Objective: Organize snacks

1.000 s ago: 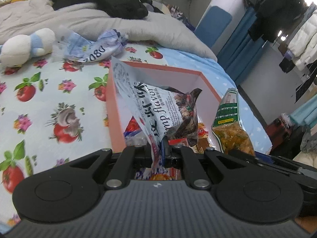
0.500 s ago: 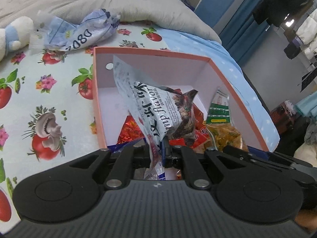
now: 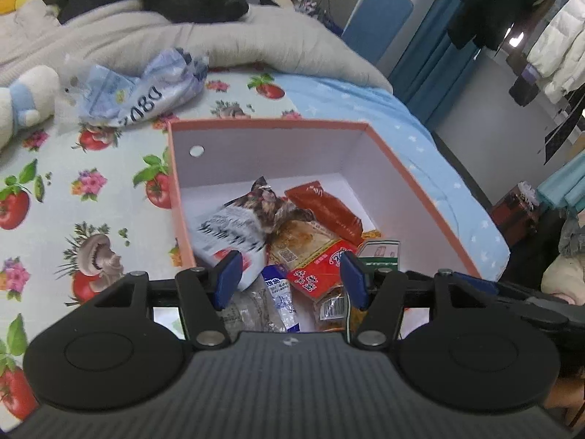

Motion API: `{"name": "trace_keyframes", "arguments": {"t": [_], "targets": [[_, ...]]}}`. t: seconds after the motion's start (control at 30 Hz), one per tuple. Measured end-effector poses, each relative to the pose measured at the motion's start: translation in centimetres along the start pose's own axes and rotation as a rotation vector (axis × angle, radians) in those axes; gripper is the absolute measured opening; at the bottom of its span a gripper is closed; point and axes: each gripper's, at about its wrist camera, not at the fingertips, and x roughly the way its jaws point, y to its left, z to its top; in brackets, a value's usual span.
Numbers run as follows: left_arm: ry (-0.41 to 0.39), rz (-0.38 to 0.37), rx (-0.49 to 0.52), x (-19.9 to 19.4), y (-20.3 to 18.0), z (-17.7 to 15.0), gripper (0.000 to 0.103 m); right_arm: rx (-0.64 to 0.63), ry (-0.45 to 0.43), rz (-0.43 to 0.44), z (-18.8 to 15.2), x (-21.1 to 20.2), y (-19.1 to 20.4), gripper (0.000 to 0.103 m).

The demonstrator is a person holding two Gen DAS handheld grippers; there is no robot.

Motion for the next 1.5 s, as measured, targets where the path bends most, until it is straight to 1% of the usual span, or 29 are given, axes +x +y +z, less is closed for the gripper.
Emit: {"name": "trace_keyframes", "arguments": {"t": [0.2, 0.4, 0.67, 0.77, 0.9, 1.13, 1.3, 1.37, 1.5], "targets": [[-0.045, 0.002, -0.001, -5.7, -0.4, -2.0, 0.065, -0.005, -0.056, 0.022, -1.1, -4.6, 1.3, 0.081], [-0.118, 0.003, -0.004, -12.1, -0.7, -4.5, 0.065, -0.001, -0.099, 0.047, -3.2, -9.6, 2.7, 0.081], [-0.216, -0.004, 0.000, -19.6, -1.5, -6.8, 0.065, -0.046, -0.206, 0.047, -4.8, -15.5, 4.2, 0.081], [-0.236, -0.009, -0.003, -22.1, -2.0, -7.5, 0.066, -0.075, -0.250, 0.043, -5.5, -17.6, 4.8, 0.081], [-0.267, -0.009, 0.031, -25.0, -2.7, -8.8, 0.068, -0.093, -0.287, 0.058, -6.6, -19.8, 5.3, 0.081], [-0.291, -0.014, 0.049, -27.8, -3.5, -11.6, 0.068, -0.093, -0.300, 0.071, -8.7, -21.8, 5.6, 0.081], [-0.297, -0.007, 0.043, -28.8, -3.7, -13.2, 0.068, -0.100, -0.315, 0.068, -10.4, -22.9, 5.8, 0.081], [-0.301, -0.004, 0.041, -29.2, -3.8, -13.8, 0.068, -0.092, -0.314, 0.081, -10.7, -23.1, 5.7, 0.081], [-0.301, -0.004, 0.050, -29.5, -4.2, -14.7, 0.068, -0.097, -0.305, 0.080, -11.4, -23.3, 5.7, 0.081]]}}
